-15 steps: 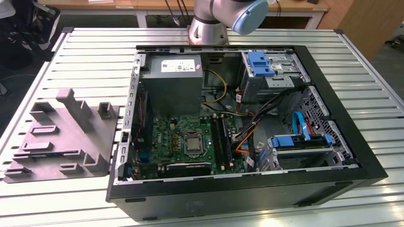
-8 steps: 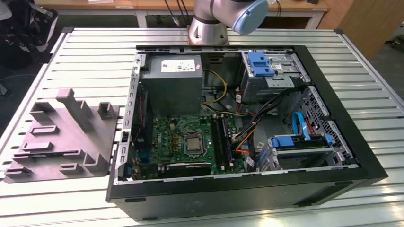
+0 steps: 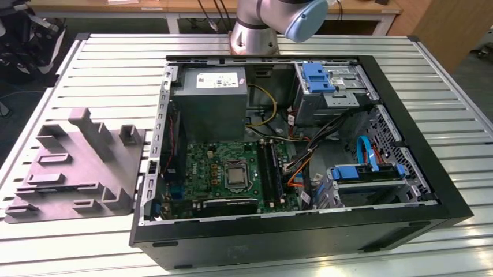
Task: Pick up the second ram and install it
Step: 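Reach for the second ram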
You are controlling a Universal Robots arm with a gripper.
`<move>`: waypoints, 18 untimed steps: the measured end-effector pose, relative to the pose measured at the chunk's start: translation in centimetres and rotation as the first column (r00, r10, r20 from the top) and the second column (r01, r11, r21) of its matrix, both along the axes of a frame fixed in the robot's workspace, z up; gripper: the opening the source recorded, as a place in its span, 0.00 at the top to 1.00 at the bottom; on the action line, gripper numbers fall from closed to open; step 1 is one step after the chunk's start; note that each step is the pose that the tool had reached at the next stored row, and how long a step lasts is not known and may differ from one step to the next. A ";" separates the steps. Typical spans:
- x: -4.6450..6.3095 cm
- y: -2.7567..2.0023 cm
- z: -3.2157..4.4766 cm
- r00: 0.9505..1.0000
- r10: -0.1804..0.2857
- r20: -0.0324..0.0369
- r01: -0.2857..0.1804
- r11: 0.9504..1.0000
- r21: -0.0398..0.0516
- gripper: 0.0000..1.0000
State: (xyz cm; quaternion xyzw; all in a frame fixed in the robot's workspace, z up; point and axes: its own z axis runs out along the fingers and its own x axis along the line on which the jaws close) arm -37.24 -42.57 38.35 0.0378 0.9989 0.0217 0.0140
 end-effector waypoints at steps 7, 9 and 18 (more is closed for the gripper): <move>-0.7 -1.44 -0.59 1.000 0.000 0.000 0.000 1.000 0.000 0.90; -1.0 -1.71 -0.73 1.000 0.000 0.000 0.000 1.000 0.000 0.90; -1.4 -2.15 -1.01 1.000 0.000 0.000 0.000 1.000 0.000 0.90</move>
